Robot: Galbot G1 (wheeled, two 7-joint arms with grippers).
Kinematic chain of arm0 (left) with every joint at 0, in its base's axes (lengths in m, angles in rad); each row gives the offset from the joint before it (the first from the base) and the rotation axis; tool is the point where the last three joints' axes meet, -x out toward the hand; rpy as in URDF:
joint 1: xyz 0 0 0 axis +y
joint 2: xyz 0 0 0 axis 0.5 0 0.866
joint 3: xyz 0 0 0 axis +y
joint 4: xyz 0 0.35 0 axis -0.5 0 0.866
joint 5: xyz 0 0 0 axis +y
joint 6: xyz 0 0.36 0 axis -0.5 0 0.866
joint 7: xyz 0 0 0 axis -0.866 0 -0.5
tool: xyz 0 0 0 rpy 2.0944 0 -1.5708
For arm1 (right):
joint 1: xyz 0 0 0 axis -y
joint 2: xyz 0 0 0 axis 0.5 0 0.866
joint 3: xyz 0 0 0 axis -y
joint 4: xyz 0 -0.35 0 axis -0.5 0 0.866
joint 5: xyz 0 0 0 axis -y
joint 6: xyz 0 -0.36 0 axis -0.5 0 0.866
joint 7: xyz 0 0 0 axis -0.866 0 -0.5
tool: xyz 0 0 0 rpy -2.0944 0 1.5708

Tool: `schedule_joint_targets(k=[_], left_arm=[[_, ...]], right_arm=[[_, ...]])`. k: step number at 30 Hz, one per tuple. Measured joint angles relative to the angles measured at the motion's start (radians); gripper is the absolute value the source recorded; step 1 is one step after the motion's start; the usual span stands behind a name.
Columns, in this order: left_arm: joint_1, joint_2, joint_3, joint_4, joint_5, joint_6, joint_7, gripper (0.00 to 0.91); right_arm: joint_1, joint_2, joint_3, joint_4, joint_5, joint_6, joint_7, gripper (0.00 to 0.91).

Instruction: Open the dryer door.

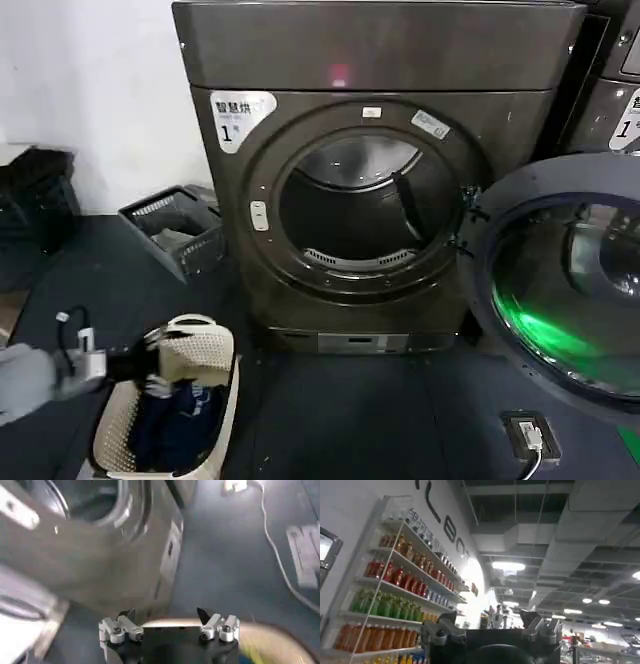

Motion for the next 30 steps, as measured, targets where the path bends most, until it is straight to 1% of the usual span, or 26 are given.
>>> schedule_joint_targets(k=[5, 11, 16, 25, 30], left_arm=[[0.0, 0.034, -0.016, 0.017, 0.07, 0.019, 0.08, 0.907], [0.001, 0.05, -0.025, 0.047, 0.12, 0.017, 0.12, 0.907], [0.001, 0.041, -0.041, 0.072, 0.165, 0.021, 0.116, 0.907], [0.01, 0.041, -0.041, 0.084, 0.212, 0.013, 0.11, 0.907], [0.006, 0.047, -0.043, 0.084, 0.233, 0.001, 0.143, 0.907]], right_arm=[[0.005, -0.003, -0.006, -0.001, -0.002, 0.001, -0.003, 0.907], [0.005, 0.0, -0.011, -0.008, -0.013, 0.016, -0.009, 0.907], [0.005, 0.005, -0.014, -0.004, -0.015, 0.016, -0.012, 0.907], [0.003, 0.012, -0.02, 0.002, -0.019, 0.019, -0.017, 0.907], [0.001, 0.015, -0.019, 0.007, -0.019, 0.02, -0.017, 0.907]])
